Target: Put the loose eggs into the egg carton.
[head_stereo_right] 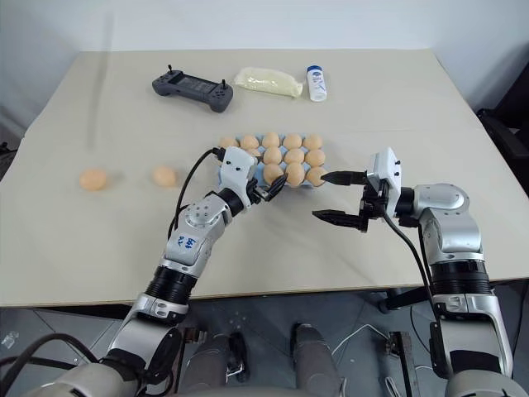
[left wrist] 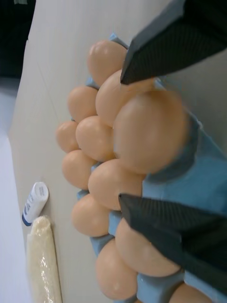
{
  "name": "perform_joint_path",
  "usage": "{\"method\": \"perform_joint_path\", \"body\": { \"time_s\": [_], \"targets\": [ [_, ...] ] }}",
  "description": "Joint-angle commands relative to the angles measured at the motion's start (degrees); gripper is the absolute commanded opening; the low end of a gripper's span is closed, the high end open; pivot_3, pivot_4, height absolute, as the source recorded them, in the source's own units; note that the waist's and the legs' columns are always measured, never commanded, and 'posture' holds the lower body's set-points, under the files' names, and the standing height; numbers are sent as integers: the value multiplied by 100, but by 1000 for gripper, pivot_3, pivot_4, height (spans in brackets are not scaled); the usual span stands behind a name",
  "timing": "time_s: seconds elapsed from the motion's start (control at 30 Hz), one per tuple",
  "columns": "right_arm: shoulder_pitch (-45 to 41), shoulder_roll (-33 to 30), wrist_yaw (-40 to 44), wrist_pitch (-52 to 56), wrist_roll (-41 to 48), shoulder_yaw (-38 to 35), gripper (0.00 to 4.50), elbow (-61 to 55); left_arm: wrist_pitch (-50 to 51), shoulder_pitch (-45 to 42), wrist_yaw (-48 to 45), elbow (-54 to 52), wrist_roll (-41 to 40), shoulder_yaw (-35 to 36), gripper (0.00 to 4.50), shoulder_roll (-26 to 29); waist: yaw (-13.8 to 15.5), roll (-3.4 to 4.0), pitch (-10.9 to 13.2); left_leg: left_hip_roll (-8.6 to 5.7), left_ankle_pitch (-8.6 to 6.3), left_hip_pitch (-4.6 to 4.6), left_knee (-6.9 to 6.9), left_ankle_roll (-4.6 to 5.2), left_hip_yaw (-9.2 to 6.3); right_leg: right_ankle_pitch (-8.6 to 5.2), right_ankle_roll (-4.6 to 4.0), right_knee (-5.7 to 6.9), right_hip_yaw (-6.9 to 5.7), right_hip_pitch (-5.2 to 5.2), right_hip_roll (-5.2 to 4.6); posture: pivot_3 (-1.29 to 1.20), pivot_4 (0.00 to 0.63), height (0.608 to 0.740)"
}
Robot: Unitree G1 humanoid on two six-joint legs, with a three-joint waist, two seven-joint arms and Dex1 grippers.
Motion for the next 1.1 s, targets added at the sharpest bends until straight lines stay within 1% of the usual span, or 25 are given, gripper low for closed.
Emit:
{"method": "perform_joint_path", "body": {
  "time_s": [0.03, 0.2, 0.27, 0.37, 0.43, 0.53, 0.6, 0.73, 0.77, 0.8, 0.9, 1.1],
  "targets": [
    [-84, -121, -25, -2, 93, -124, 4500, -172, -168, -89, -18, -53, 10, 64, 4455, -53, -1, 0, 0, 0, 0, 0, 0, 0, 0, 0, 0, 0, 0, 0, 0, 0, 150, 740],
    [-118, -109, -4, 12, 88, -96, 4500, -160, -25, 91, -16, -405, 7, 81, 4455, 9, -6, 0, 0, 0, 1, 0, 0, 1, -1, 0, 1, 0, 0, 0, 1, 0, 150, 740],
    [-131, -108, 17, 18, 98, -90, 4500, -153, 165, 391, -101, -942, -55, 69, 4455, 122, -14, 0, 0, 1, 0, 0, -1, 1, -1, 0, 1, 0, 0, 0, 1, 0, 150, 740],
    [-163, -106, 68, 33, 137, -96, 4500, -126, 376, 1032, -289, -1960, -236, 123, 4455, 338, -21, 0, 0, 5, 2, 0, -6, -1, -1, 0, 1, 1, 1, -1, 4, 0, 150, 740],
    [-175, -108, 110, 30, 161, -103, 4500, -98, 566, 1596, -399, -2726, -483, 295, 4455, 491, -17, 0, 0, 12, 3, 1, -7, -4, -1, 0, 1, 2, 0, -2, 8, 0, 150, 740],
    [-205, -93, 144, 1, 127, -59, 4500, -6, 770, 2477, -548, -3704, -832, 662, 4455, 790, -25, 1, 0, 17, 2, 2, -6, -7, -1, 0, 0, 5, 1, -2, 9, 0, 150, 740],
    [-252, -57, 163, -21, 104, -22, 4500, 69, 832, 2996, -636, -4122, -983, 1019, 4455, 1062, -40, 1, 0, 20, 2, 3, -4, -7, -1, 0, -1, 5, 2, -1, 7, 0, 150, 740],
    [-382, 37, 226, -103, 60, 53, 4500, 251, 843, 3594, -683, -4399, -1219, 1828, 4455, 1531, -41, 1, 0, 28, 6, 5, -2, 2, -4, 3, -18, 0, 7, 0, 1, 0, 150, 740],
    [-430, 63, 246, -130, 39, 74, 4500, 316, 879, 3721, -658, -4434, -1316, 2105, 4455, 1606, -45, 1, 0, 27, 6, 5, -2, 4, -5, -6, -41, -5, 8, 0, -1, 0, 150, 740],
    [-476, 85, 261, -154, 19, 91, 4500, 378, 908, 3831, -622, -4450, -1387, 2356, 4455, 1674, -48, 1, 0, 27, 6, 4, -2, 5, -5, -31, -92, -9, 10, 2, -4, 0, 150, 740],
    [-592, 131, 305, -222, -16, 124, 4500, 537, 1002, 4184, -528, -4460, -1505, 3027, 4455, 1854, -58, 1, 0, 20, 5, 5, -2, 10, -5, -31, -93, -12, 15, 4, -11, 0, 150, 740],
    [-711, 174, 353, -308, -55, 173, 4500, 712, 1199, 4650, -476, -4637, -1688, 3506, 4455, 1975, -43, 1, 0, 22, 1, 2, -20, 12, -4, -34, -99, -28, 12, 0, -12, 0, 150, 740]
  ]
}}
